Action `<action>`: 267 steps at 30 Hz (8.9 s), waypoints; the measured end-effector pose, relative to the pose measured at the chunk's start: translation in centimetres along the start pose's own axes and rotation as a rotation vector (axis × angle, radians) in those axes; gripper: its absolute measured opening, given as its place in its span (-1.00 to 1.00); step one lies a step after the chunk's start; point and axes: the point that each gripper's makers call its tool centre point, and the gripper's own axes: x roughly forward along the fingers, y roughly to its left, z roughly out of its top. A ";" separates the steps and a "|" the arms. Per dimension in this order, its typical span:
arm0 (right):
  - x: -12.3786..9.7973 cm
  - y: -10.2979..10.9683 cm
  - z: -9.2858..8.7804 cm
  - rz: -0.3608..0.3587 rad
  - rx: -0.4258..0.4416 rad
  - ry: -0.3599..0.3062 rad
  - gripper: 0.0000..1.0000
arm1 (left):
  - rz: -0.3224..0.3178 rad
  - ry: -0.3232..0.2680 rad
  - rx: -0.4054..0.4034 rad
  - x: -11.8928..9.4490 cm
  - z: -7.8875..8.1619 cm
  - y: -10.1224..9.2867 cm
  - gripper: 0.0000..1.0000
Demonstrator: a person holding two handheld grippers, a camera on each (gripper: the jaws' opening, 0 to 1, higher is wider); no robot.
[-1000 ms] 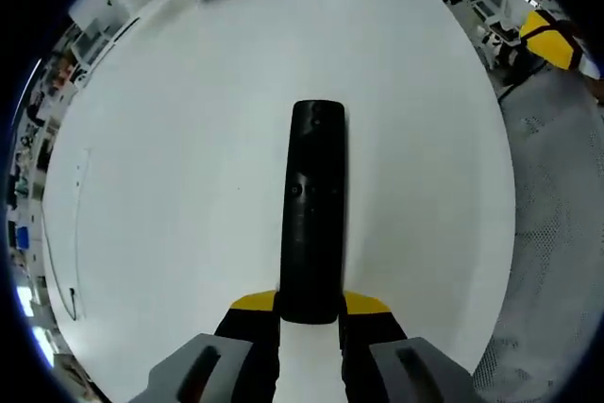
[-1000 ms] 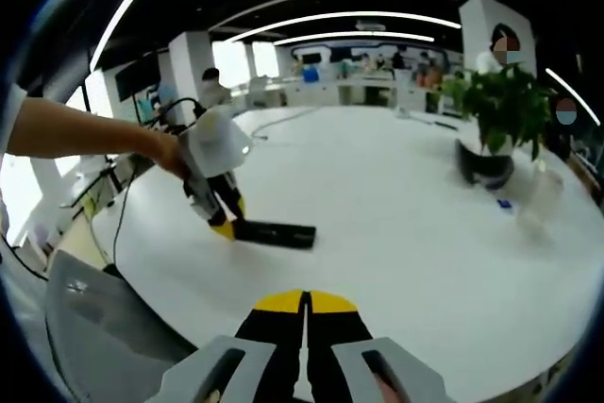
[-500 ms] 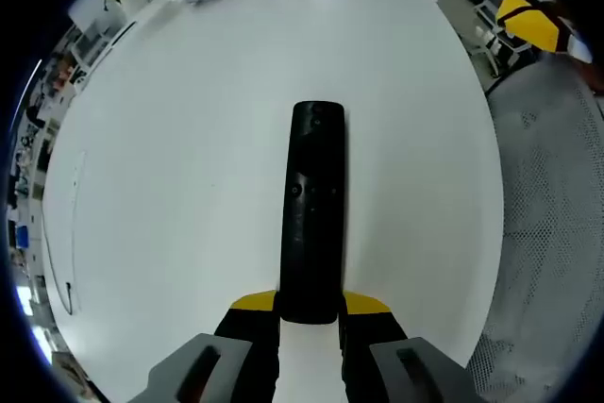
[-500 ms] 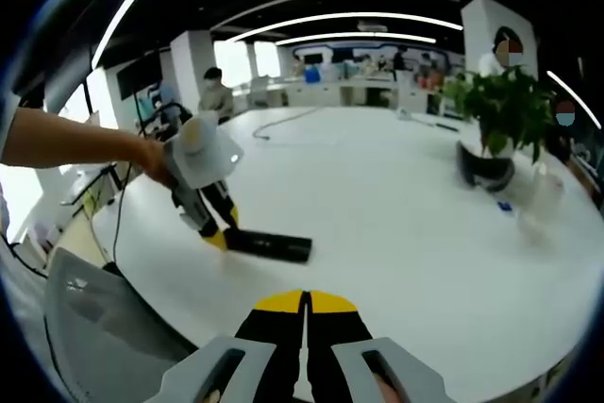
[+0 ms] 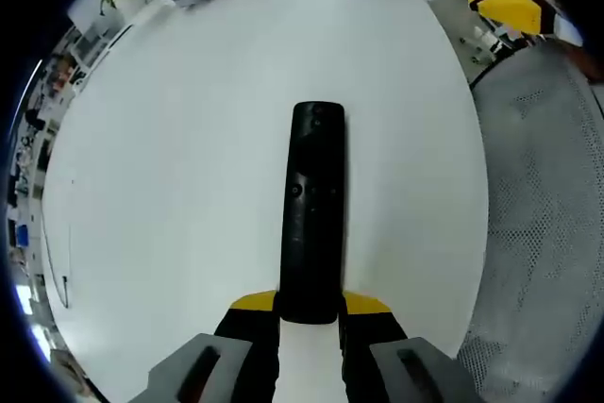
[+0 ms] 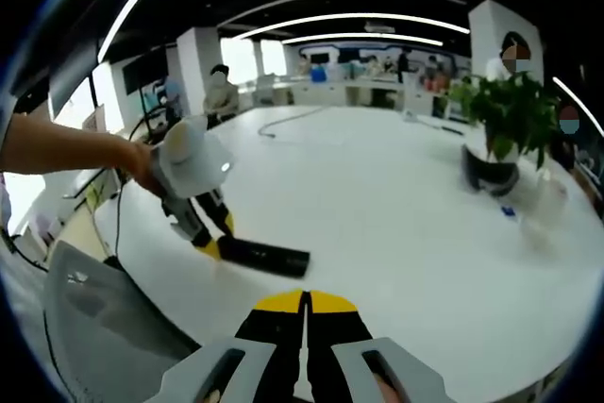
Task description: Press the specified remote control buttons in sequence, fully releasing each button before pressing the next.
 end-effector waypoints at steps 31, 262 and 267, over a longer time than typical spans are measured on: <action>0.0 0.3 0.0 0.017 0.005 -0.001 -1.00 | 0.001 0.023 0.004 -0.1 -0.7 -4.3 -0.56; 8.0 7.0 -6.1 0.432 0.469 0.538 -1.00 | 0.039 -0.592 -0.239 -1.1 -0.1 -10.8 -0.53; 8.0 7.0 -6.2 0.426 0.465 0.538 -1.00 | 0.040 -0.594 -0.242 -1.0 -0.1 -10.8 -0.52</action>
